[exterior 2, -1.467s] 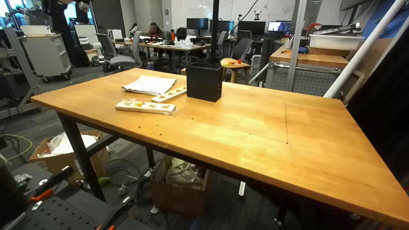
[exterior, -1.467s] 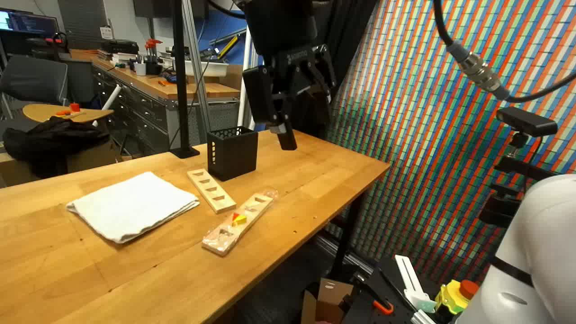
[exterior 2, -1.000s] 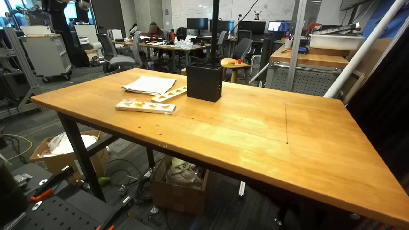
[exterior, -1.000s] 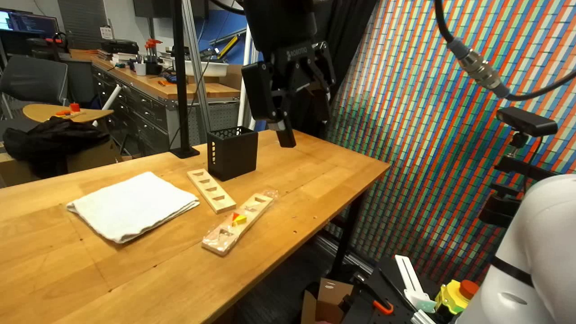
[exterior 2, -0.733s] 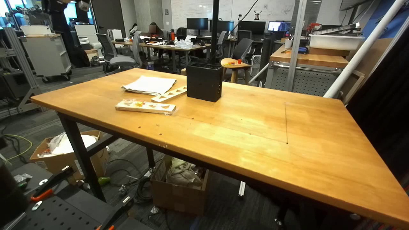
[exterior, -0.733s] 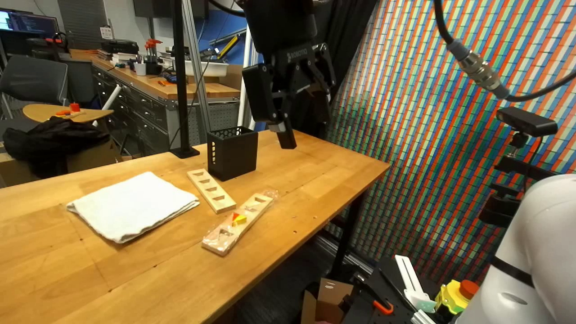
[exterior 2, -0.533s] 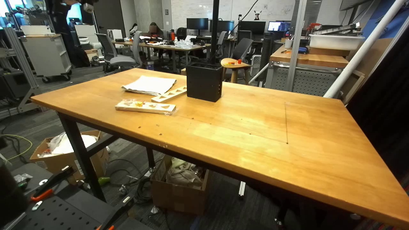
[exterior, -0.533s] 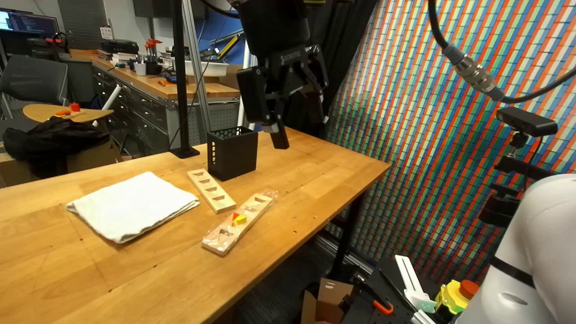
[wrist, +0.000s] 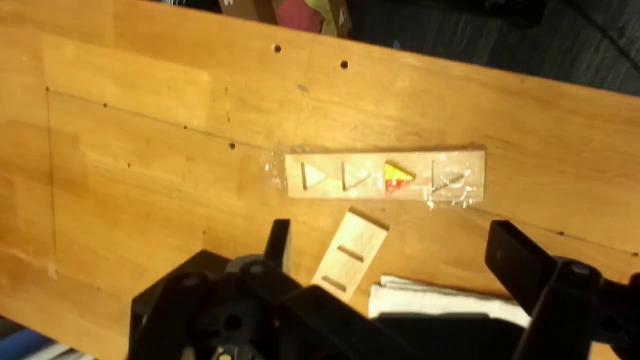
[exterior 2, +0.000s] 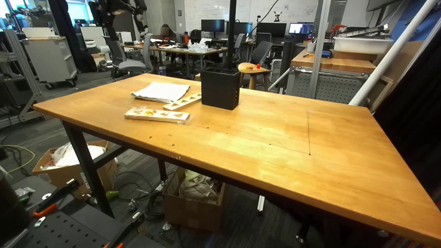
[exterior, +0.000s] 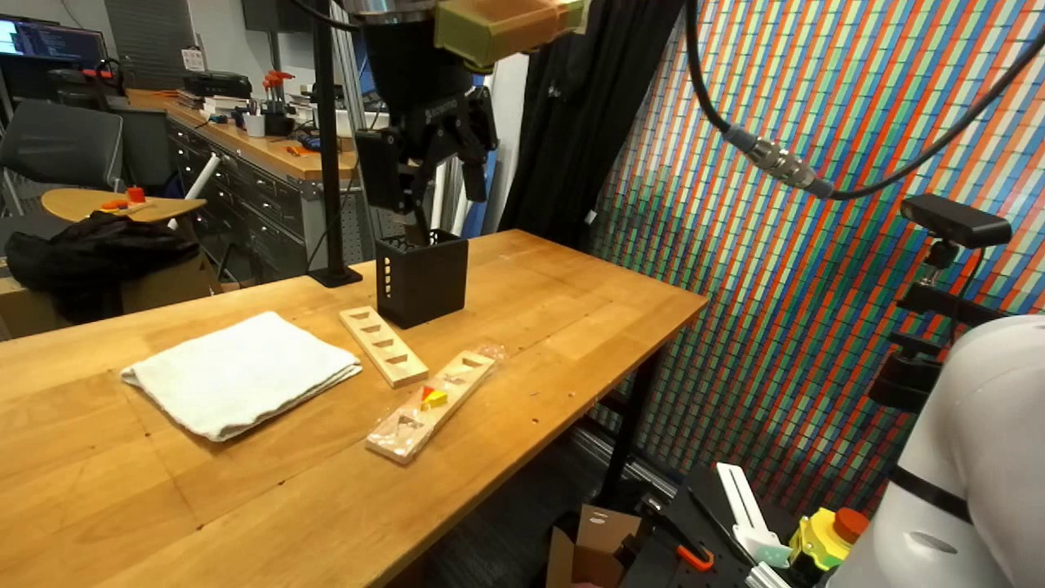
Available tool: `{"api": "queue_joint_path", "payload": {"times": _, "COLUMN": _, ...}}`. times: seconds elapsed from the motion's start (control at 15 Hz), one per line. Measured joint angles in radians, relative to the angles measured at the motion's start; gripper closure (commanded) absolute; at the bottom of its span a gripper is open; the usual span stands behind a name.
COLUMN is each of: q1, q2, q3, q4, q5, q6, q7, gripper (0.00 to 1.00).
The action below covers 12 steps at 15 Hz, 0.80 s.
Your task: Put the cloth in the black box
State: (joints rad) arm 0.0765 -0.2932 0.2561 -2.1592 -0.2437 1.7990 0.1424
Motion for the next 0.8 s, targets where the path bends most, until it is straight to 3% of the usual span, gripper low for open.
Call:
{"api": "queue_joint_path", "payload": {"times": 0.47, "q1": 0.001, "q2": 0.211, "q3": -0.035, "q4": 0.123, "q5": -0.021, "q6": 0.297, "q7": -0.083, "gripper": 0.0}}
{"api": "queue_joint_path", "payload": {"times": 0.8, "q1": 0.015, "q2": 0.376, "q3": -0.04, "q4": 0.244, "q5": -0.021, "q6": 0.39, "q7": -0.133, "gripper": 0.0}}
